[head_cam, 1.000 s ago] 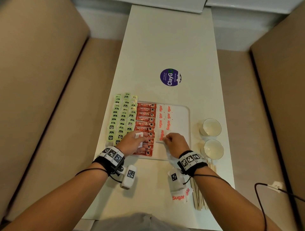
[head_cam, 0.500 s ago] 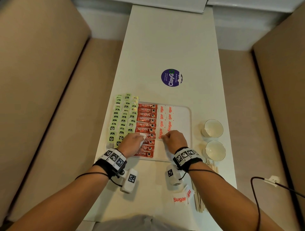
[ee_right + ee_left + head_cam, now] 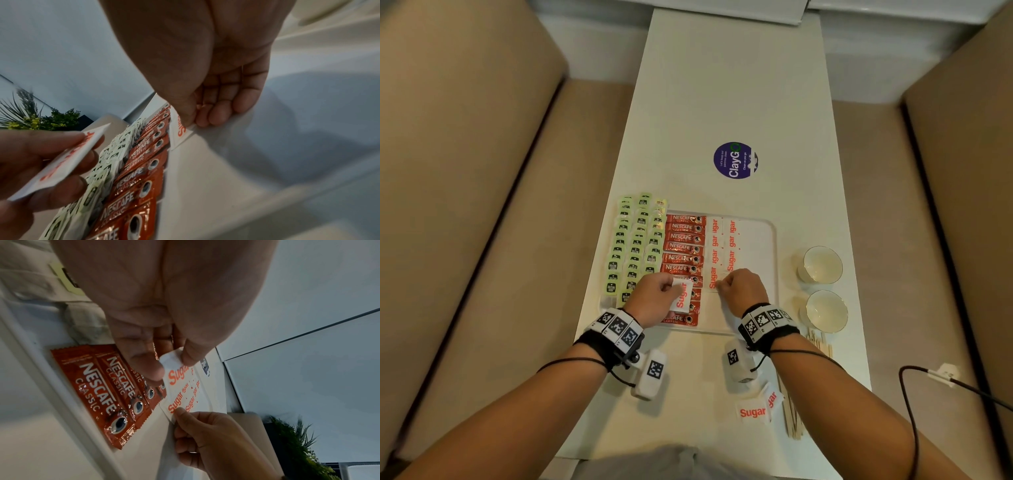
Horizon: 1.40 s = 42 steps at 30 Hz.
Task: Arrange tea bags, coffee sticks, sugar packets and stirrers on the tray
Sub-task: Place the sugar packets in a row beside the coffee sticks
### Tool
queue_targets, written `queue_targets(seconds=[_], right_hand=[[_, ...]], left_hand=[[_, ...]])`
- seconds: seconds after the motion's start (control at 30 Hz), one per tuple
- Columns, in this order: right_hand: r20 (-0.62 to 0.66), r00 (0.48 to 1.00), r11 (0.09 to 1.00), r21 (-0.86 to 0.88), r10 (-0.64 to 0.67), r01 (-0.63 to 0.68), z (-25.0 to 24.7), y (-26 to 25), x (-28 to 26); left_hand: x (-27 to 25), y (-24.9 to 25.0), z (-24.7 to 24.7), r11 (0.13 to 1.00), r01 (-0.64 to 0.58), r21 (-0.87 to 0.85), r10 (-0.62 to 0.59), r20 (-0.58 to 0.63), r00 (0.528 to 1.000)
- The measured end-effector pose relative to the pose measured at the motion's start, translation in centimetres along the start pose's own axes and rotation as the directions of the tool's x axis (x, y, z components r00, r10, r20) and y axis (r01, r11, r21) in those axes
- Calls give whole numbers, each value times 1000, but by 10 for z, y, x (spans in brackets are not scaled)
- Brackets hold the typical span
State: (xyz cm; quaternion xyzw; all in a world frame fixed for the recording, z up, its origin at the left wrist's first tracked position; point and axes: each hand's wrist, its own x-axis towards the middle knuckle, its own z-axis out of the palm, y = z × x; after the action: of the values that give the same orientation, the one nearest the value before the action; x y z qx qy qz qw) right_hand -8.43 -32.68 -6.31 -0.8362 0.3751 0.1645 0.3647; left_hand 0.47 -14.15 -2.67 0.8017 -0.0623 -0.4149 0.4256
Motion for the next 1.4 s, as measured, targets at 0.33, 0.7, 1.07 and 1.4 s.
queue_targets(seconds=[0.33,0.7,1.07,1.4], right_hand=[[-4,1000,1000,2,-8,8,-1,1,-4],[4,1000,999,-51,-10,11,-6,-1,-16],[85,951,946,156,-298,283,-3,2,-52],[0,976,963,158,-220,217,-11,23,-38]], left_hand=[[-3,2,-2,994,-90,61,91,-14,996],[-1,0,3,995,-90,-34,89,-23,996],[4,3,12,988,-156,-10,156,0,988],[15,10,24,895,-303,326,296,73,952]])
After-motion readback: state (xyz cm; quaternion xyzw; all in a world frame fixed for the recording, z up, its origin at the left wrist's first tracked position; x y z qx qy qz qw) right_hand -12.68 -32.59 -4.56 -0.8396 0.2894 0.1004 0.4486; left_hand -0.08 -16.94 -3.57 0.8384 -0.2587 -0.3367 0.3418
